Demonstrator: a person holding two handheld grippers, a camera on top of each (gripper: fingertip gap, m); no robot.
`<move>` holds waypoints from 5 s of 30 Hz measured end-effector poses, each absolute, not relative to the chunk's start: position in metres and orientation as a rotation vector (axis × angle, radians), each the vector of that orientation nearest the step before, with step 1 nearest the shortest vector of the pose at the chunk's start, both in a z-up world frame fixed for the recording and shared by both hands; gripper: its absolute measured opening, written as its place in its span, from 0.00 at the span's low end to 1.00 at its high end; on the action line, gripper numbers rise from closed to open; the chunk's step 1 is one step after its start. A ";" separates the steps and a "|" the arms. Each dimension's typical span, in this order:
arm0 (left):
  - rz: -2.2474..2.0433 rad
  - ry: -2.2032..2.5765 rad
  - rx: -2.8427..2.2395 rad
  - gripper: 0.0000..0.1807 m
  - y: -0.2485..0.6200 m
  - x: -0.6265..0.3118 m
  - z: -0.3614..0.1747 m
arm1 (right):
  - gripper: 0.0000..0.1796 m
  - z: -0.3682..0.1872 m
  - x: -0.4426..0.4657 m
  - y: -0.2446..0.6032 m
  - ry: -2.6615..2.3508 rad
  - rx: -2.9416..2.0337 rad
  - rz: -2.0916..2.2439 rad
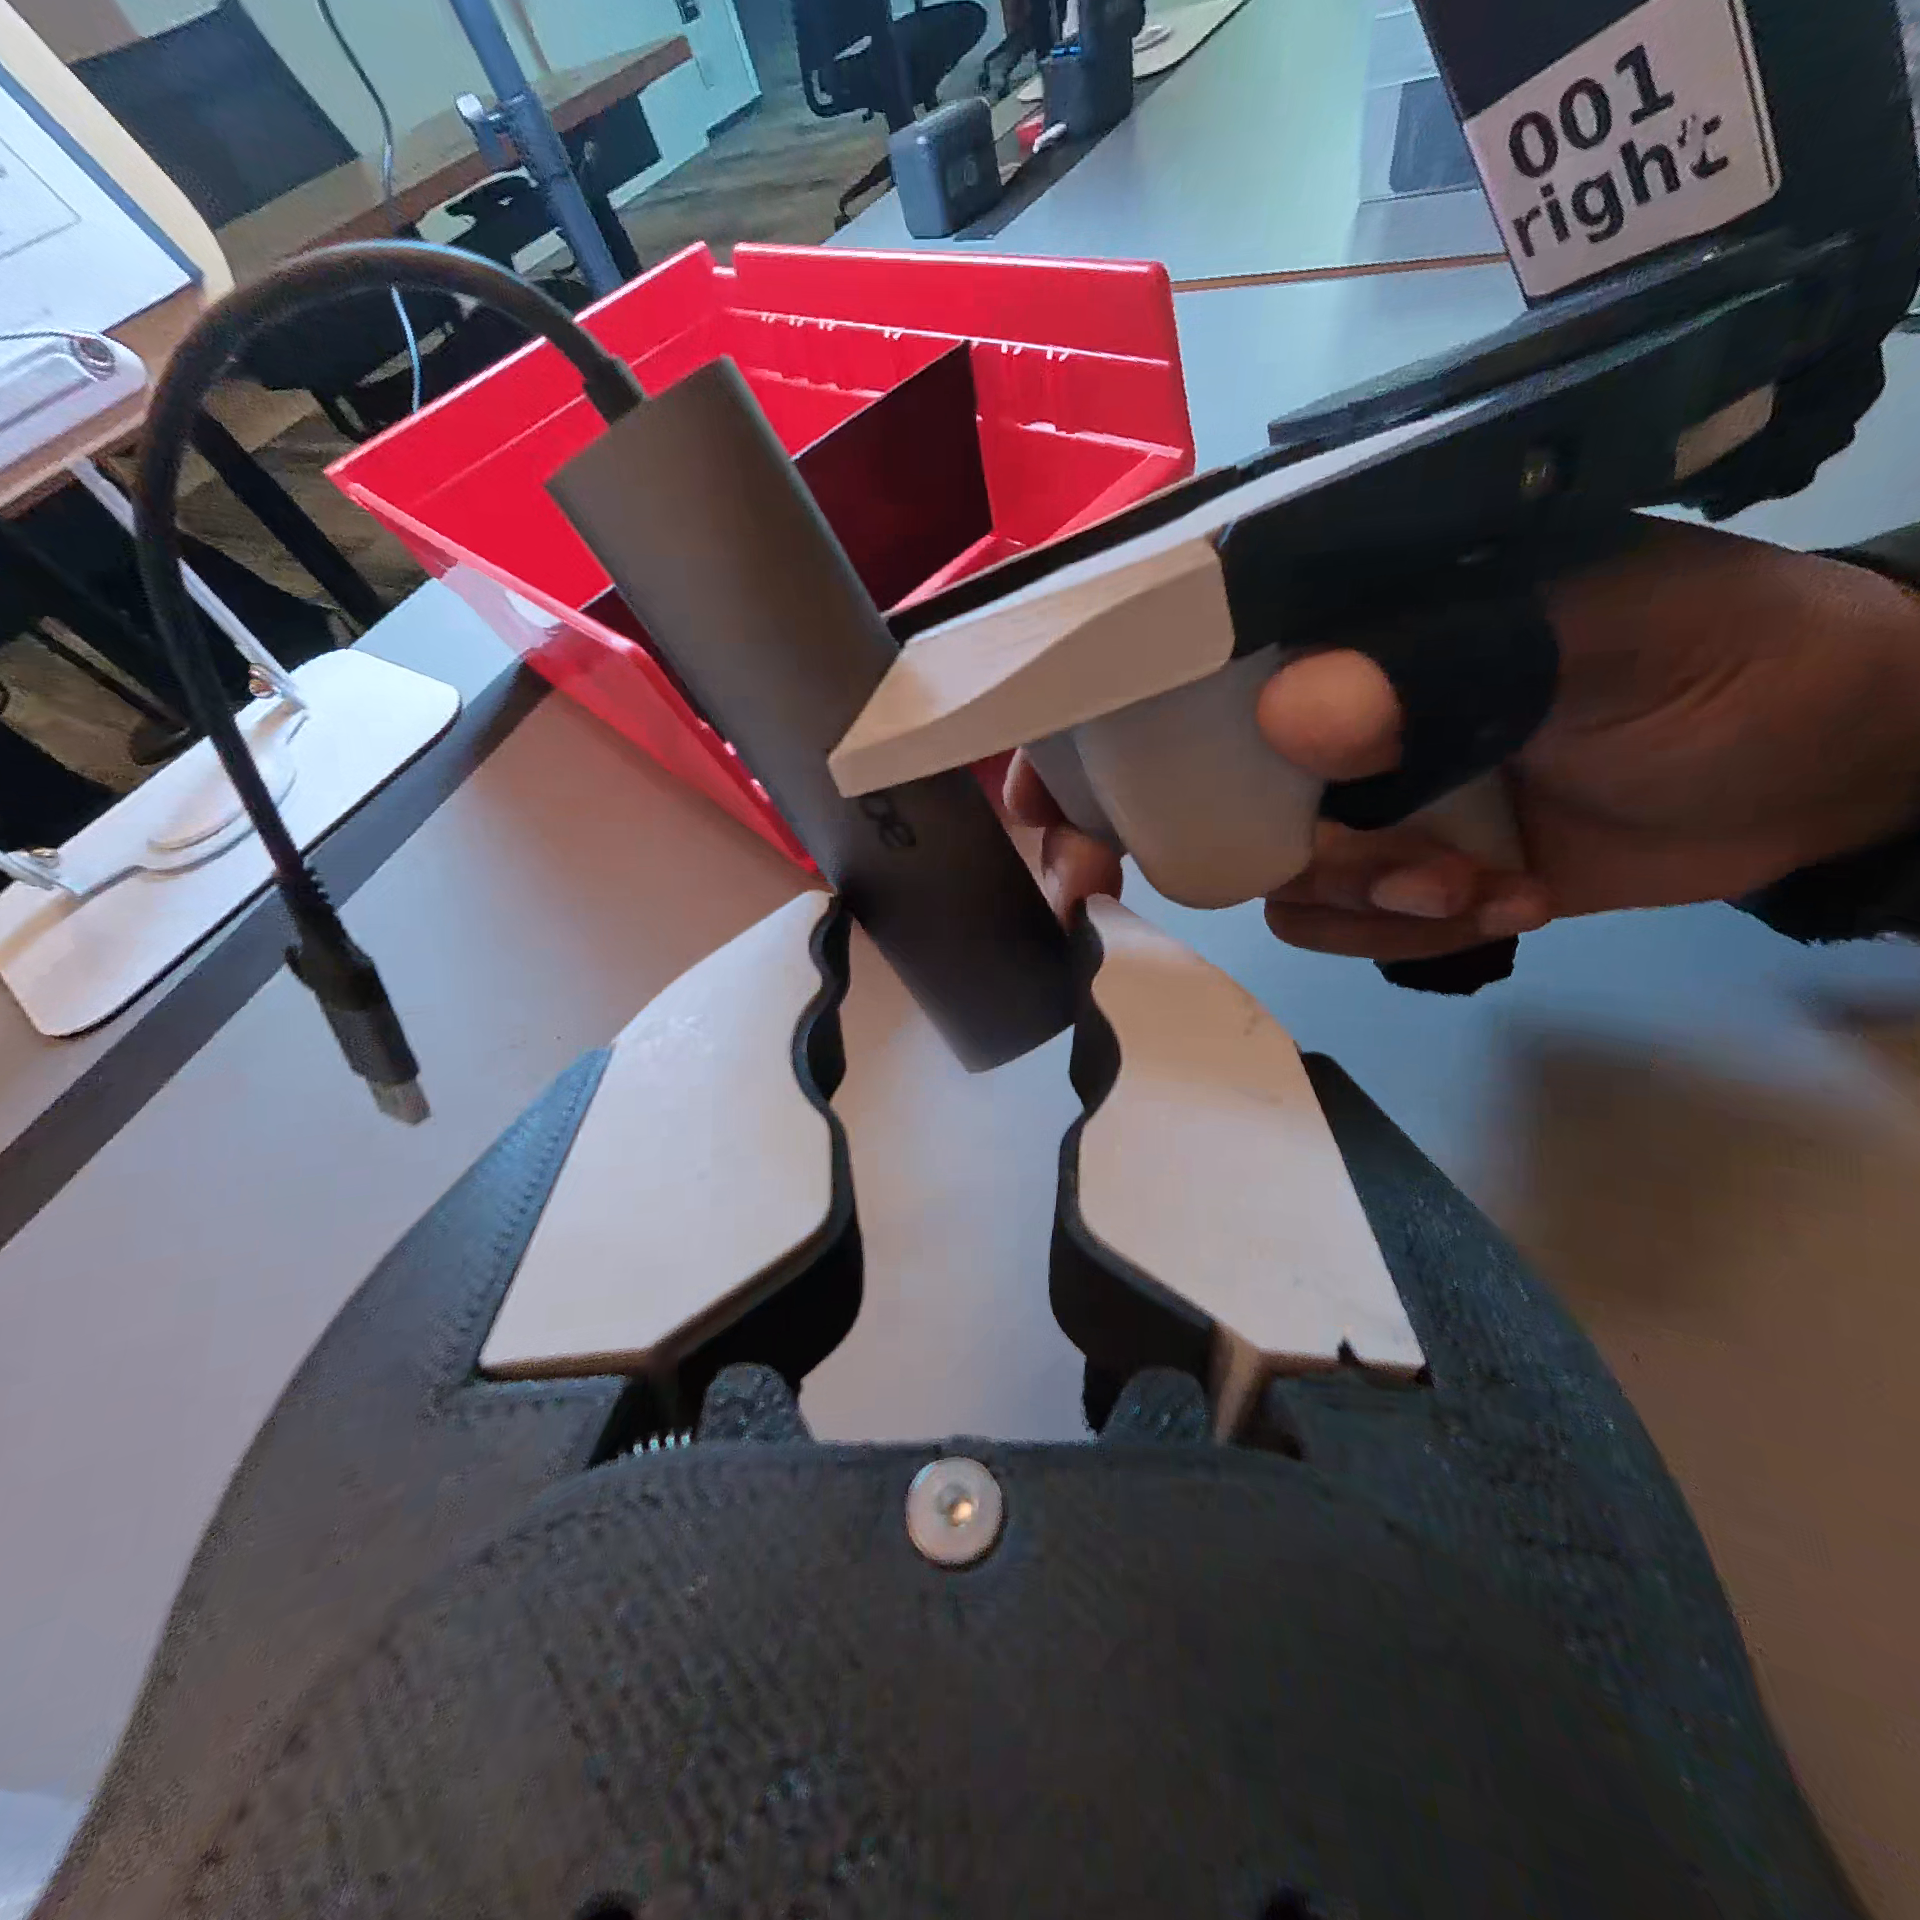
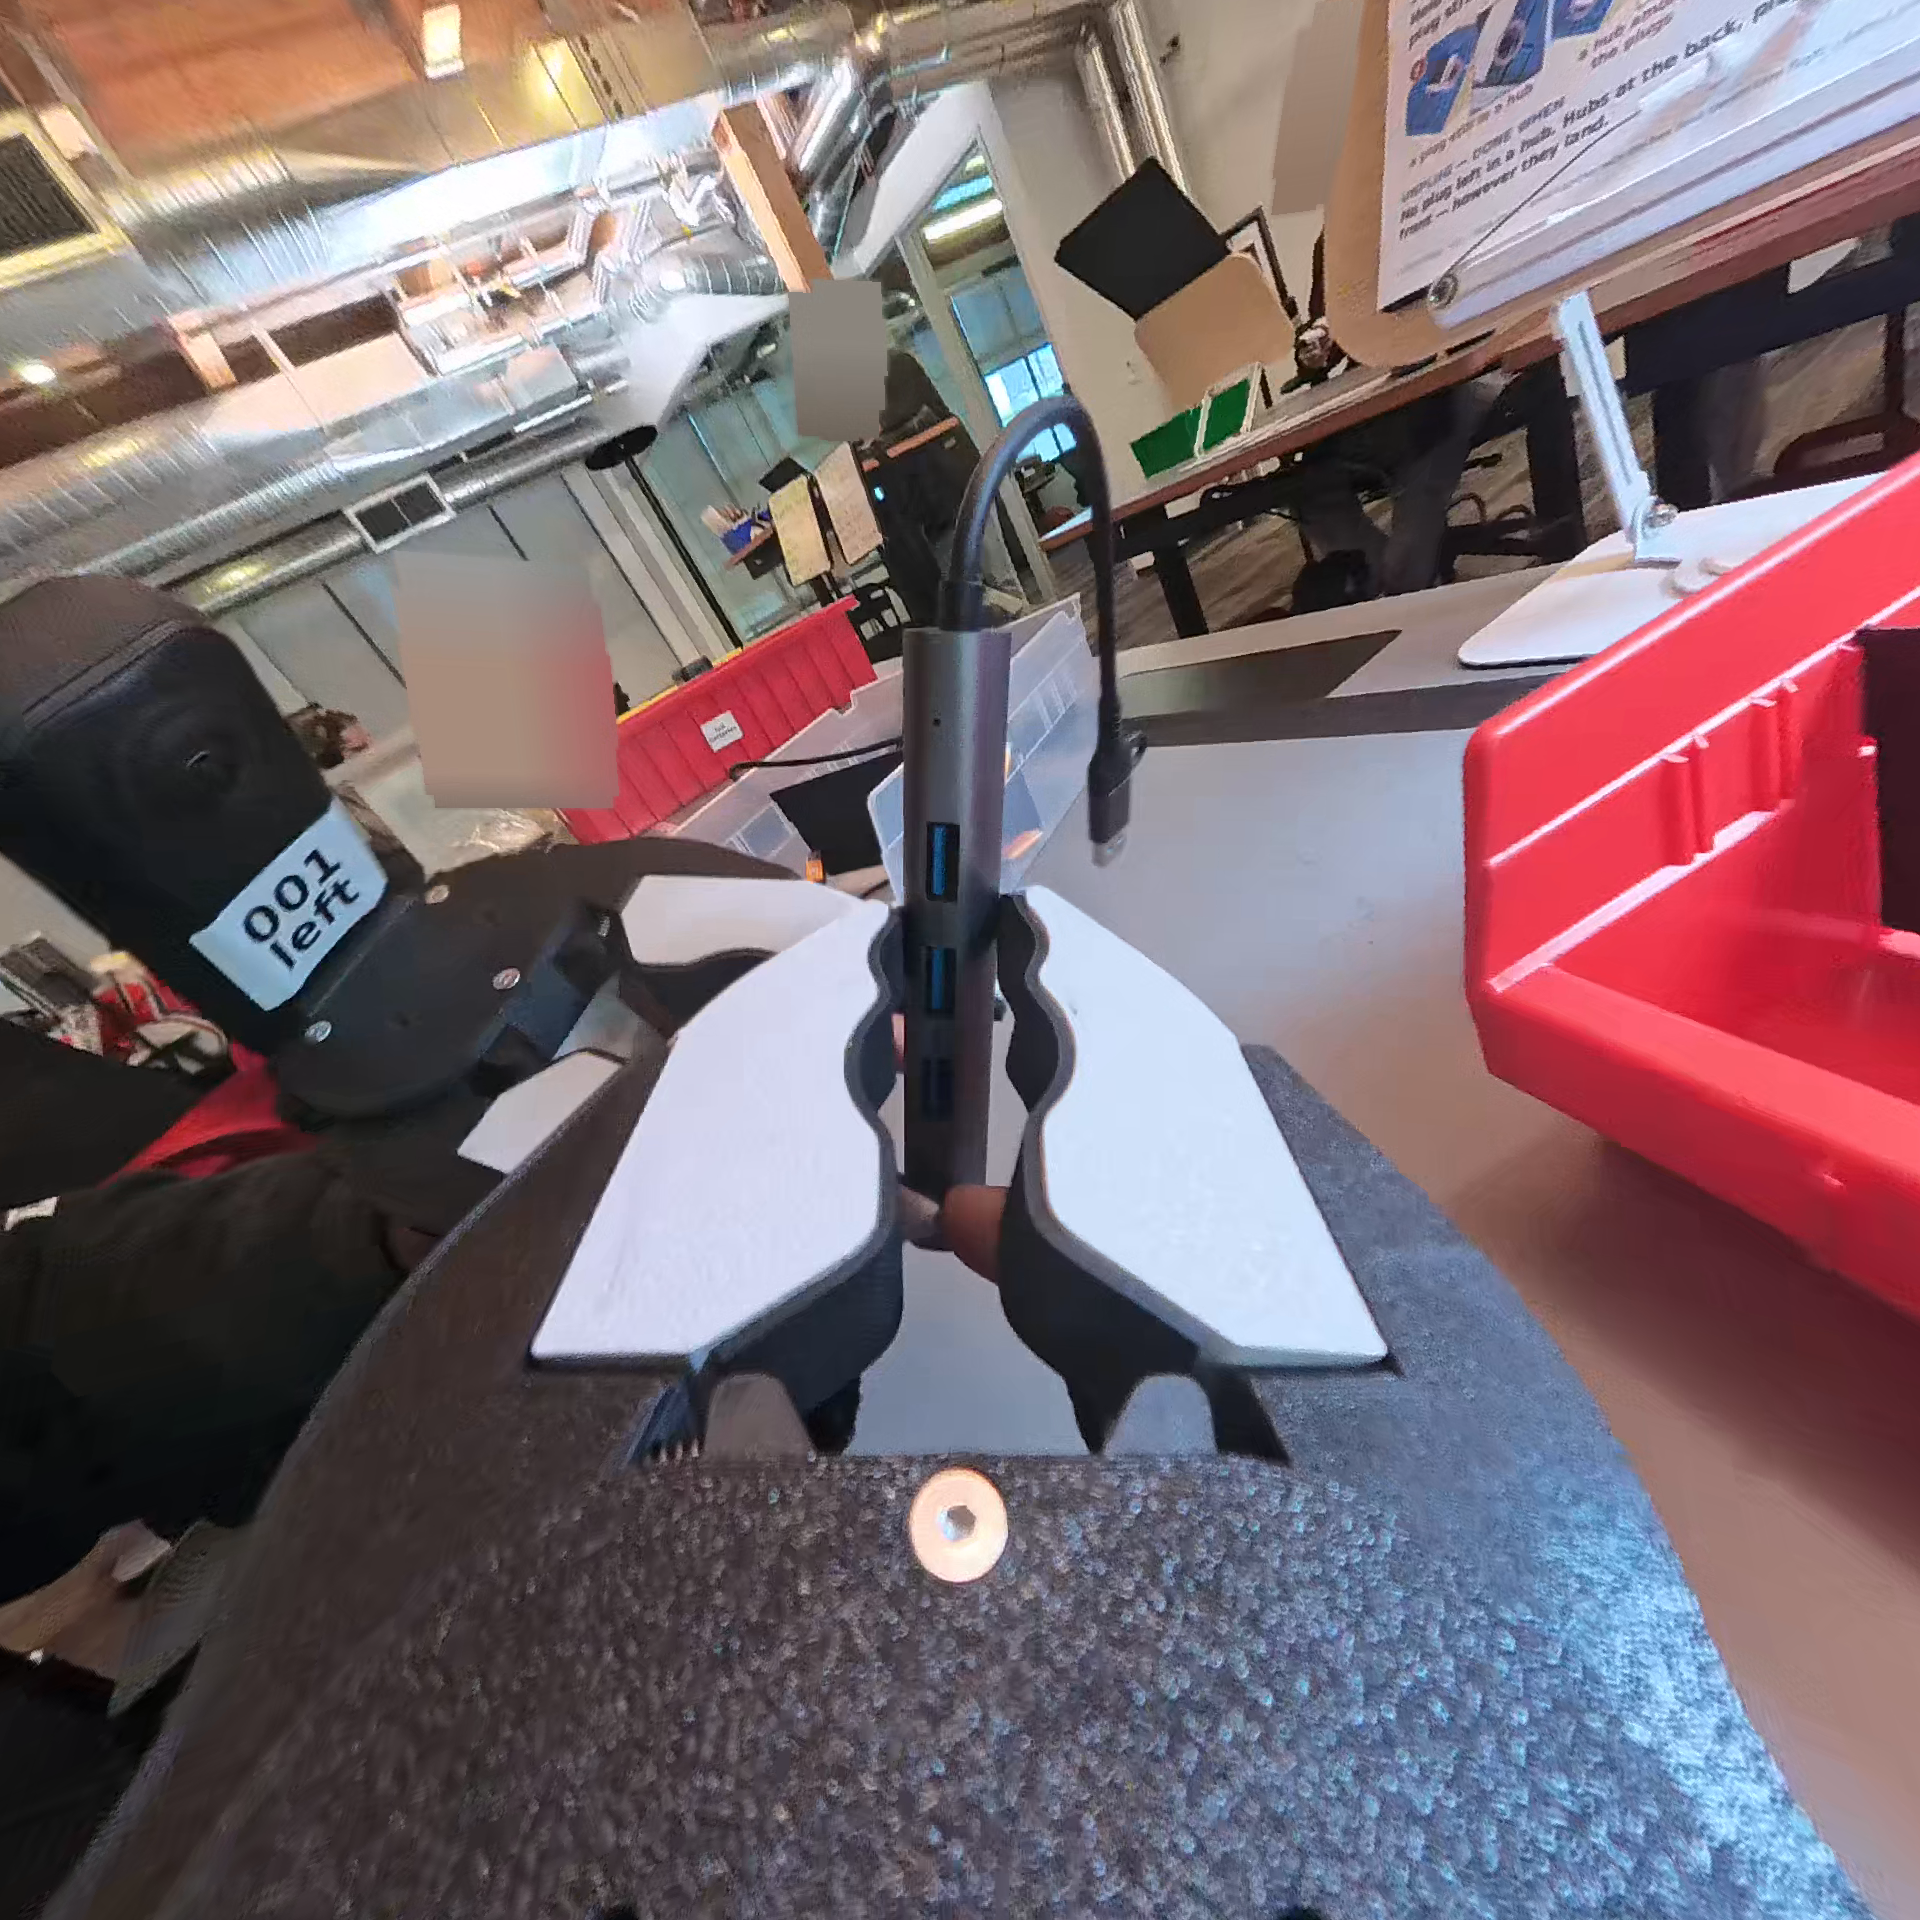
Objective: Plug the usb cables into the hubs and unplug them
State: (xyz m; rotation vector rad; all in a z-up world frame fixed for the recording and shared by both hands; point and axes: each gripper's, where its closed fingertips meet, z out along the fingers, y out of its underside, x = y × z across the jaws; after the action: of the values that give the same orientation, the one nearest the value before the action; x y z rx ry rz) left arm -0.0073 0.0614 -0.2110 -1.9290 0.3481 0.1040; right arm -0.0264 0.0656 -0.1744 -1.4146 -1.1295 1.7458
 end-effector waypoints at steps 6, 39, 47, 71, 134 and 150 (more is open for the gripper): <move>-0.102 0.441 -1.922 0.18 0.043 -0.010 -0.203 | 0.11 -0.169 -0.021 0.047 -1.330 -1.238 1.712; -0.291 0.809 -1.825 0.11 -0.001 0.009 -0.200 | 0.15 -0.177 0.002 -0.004 -1.732 -0.793 1.568; -0.660 0.941 -1.875 0.10 -0.031 0.022 -0.216 | 0.17 -0.201 0.017 -0.026 -1.953 -0.512 1.276; -0.502 0.722 -1.642 0.09 -0.028 -0.028 -0.153 | 0.35 -0.183 0.030 0.055 -2.050 -0.754 1.167; -0.539 0.726 -1.687 0.14 -0.016 0.005 -0.172 | 0.10 -0.180 0.004 -0.008 -1.839 -0.549 1.125; 0.017 -0.288 -2.321 0.14 -0.058 -0.264 -0.214 | 0.10 -0.183 -0.003 0.035 -1.763 -0.692 1.052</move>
State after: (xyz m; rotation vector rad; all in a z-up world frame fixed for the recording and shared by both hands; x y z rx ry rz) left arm -0.2643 -0.0580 -0.2142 -2.3213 -0.2882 0.0169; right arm -0.0034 0.0355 -0.1831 -0.6921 -1.7630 1.0523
